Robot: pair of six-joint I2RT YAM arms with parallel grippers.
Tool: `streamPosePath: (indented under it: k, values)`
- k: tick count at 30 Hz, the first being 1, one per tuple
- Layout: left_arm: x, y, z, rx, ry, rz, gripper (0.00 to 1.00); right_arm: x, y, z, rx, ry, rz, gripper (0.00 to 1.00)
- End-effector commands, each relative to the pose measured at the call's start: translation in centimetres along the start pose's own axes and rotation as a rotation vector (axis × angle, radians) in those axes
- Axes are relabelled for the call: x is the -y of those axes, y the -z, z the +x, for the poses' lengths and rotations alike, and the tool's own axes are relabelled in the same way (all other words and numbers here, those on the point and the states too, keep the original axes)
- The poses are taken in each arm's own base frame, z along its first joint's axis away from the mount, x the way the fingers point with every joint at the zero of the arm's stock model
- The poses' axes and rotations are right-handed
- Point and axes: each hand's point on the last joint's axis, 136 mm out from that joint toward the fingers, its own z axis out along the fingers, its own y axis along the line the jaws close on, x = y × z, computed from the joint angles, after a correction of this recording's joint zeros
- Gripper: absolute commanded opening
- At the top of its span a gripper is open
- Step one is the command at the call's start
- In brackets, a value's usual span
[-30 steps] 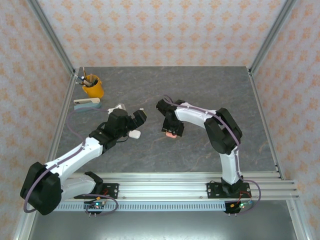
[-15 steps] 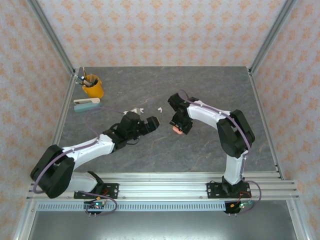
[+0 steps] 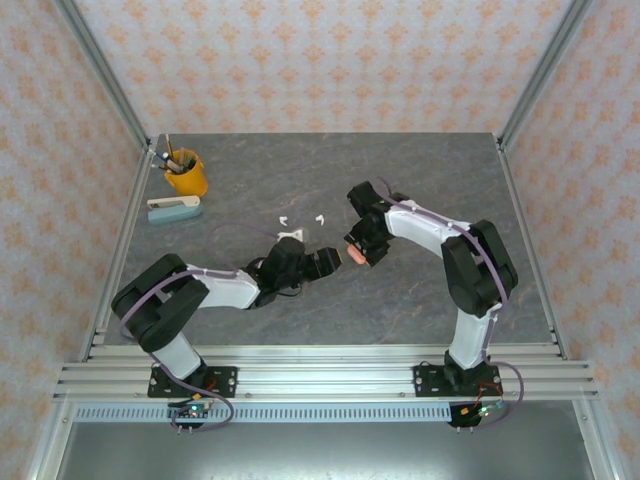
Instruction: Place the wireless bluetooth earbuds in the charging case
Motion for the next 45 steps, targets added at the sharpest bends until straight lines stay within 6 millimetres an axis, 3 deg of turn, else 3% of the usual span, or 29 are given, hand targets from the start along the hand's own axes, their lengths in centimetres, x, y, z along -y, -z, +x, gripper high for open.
streamPosePath:
  k: [1, 7, 21, 22, 31, 37, 41, 45]
  values:
    - [2.6, -0.8, -0.7, 0.039, -0.003, 0.099, 0.79, -0.6, 1.1, 0.1, -0.005, -0.034, -0.045, 0.51]
    - [2.8, -2.2, -0.2, 0.043, 0.028, 0.126, 0.73, -0.9, 0.9, 0.4, -0.030, -0.057, -0.065, 0.51]
    - [5.0, -5.0, -1.1, 0.063, 0.067, 0.184, 0.68, -1.2, 1.0, 0.5, -0.047, -0.063, -0.077, 0.51]
    - [4.2, -5.7, -0.7, 0.056, 0.072, 0.167, 0.67, -1.1, 1.0, 0.5, -0.050, -0.061, -0.076, 0.51]
    - [4.0, -6.9, -0.8, 0.066, 0.090, 0.164, 0.55, -1.0, 1.1, 0.6, -0.055, -0.058, -0.075, 0.51]
    - [3.7, -6.5, -1.0, 0.083, 0.090, 0.153, 0.60, -0.8, 1.8, -0.1, -0.030, -0.061, -0.079, 0.53]
    - [3.5, -5.5, -1.1, 0.089, 0.072, 0.138, 0.64, -0.2, 3.2, -1.3, 0.021, -0.063, -0.061, 0.61]
    - [3.5, -3.6, -1.6, 0.114, 0.057, 0.128, 0.70, 0.6, 4.3, -2.4, 0.071, -0.072, -0.022, 0.83]
